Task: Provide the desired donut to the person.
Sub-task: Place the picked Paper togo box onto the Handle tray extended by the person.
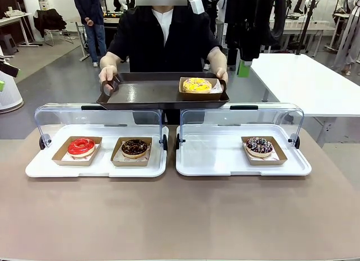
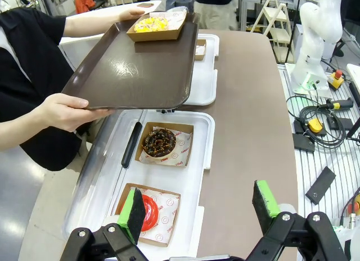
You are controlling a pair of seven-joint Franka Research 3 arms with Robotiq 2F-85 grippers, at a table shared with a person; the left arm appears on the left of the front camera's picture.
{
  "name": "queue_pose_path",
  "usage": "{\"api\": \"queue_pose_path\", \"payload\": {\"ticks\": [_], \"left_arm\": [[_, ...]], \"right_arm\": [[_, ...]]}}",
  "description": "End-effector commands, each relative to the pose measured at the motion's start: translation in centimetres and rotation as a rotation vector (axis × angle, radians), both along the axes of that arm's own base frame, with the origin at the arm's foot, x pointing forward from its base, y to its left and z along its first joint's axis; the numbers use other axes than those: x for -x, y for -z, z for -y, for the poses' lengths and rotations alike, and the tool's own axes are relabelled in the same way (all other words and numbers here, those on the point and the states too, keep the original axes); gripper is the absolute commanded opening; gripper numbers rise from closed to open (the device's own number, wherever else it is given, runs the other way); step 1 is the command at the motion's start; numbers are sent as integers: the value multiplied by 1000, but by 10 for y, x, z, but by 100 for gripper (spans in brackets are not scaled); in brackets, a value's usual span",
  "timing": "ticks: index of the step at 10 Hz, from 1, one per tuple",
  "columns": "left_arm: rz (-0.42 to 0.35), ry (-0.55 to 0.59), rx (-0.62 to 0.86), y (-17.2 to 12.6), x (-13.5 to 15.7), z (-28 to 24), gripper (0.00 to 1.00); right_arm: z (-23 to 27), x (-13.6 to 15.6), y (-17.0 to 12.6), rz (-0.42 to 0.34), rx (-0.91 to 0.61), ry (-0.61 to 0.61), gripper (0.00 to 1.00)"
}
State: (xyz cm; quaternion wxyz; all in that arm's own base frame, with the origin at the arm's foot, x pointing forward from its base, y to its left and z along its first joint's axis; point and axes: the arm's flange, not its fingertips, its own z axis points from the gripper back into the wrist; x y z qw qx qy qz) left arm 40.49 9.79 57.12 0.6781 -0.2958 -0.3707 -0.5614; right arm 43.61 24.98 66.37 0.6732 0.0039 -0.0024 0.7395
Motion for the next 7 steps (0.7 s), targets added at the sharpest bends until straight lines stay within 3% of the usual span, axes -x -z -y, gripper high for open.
{"api": "queue_pose_path", "payload": {"ticks": [1,2,7], "left_arm": [[9,5,11,-1,0,0,100],[9,5,11,-1,0,0,100],[9,5,11,-1,0,0,100]], "right_arm": [[14,4,37,32,-42,43,100],[0,0,0,0,0,0,100],[0,0,0,0,0,0,100]]}}
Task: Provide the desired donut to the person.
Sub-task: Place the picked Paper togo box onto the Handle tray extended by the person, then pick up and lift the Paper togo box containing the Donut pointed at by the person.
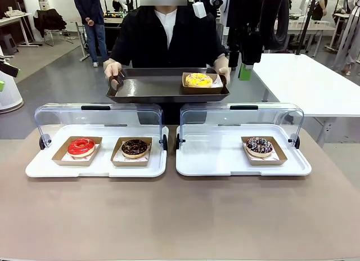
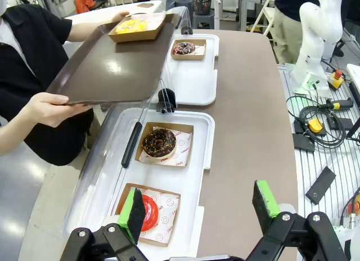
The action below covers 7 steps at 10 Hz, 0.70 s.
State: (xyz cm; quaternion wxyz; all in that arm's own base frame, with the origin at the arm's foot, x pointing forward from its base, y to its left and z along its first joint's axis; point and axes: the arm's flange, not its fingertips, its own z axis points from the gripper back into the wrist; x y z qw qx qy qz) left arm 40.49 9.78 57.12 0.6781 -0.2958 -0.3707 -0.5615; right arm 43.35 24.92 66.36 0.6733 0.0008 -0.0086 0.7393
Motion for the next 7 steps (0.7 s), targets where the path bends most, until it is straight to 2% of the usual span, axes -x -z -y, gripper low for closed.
{"api": "queue_pose_path", "payload": {"ticks": [1,7], "left_arm": [[9,5,11,-1,0,0,100],[9,5,11,-1,0,0,100]], "right_arm": [[-1,-3,0,-13,5,0,100],[-1,-3,0,-13,5,0,100]]}}
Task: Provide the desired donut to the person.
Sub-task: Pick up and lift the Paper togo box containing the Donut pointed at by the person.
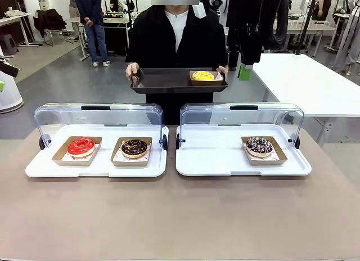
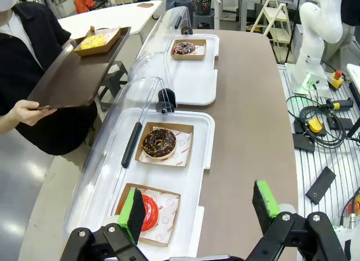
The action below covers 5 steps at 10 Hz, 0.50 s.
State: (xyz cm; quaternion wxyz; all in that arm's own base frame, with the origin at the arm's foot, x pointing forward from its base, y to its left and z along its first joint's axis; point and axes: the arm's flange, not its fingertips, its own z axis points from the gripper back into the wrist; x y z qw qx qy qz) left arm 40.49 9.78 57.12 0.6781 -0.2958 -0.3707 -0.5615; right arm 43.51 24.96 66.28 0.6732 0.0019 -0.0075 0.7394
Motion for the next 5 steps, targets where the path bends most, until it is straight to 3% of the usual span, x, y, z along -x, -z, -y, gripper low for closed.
{"api": "queue_pose_path", "payload": {"ticks": [1,5], "left_arm": [[9,5,11,-1,0,0,100],[9,5,11,-1,0,0,100]], "right_arm": [[0,-1,-1,-10,5,0,100],[0,0,0,0,0,0,100]]}}
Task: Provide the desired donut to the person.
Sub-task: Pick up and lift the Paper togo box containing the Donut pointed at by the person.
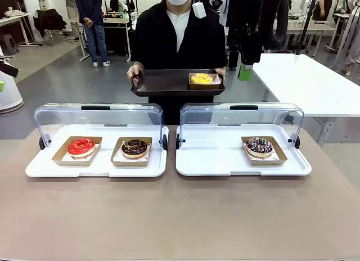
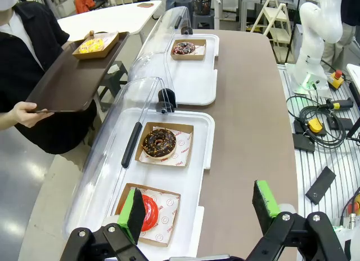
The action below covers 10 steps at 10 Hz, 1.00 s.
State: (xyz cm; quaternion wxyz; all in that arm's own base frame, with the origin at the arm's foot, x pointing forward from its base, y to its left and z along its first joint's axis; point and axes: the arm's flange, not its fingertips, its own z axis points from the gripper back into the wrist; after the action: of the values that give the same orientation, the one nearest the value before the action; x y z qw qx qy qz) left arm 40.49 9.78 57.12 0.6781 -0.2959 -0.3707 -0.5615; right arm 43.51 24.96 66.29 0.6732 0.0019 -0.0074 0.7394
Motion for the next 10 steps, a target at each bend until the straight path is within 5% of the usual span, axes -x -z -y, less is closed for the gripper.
{"api": "queue_pose_path", "payload": {"ticks": [1,3,5,7,10], "left_arm": [[9,5,11,-1,0,0,100],[9,5,11,-1,0,0,100],[9,5,11,-1,0,0,100],[9,5,11,-1,0,0,100],[9,5,11,-1,0,0,100]], "right_arm": [[17,-11,-5,54,-17,109,100],[70,-23,-16,69,-157,-137,100],[148,-30,-25,94,-414,-214,100],[220,-30,-13,143,-735,-137,100],[274,-7,34,101,-901,87,100]]}}
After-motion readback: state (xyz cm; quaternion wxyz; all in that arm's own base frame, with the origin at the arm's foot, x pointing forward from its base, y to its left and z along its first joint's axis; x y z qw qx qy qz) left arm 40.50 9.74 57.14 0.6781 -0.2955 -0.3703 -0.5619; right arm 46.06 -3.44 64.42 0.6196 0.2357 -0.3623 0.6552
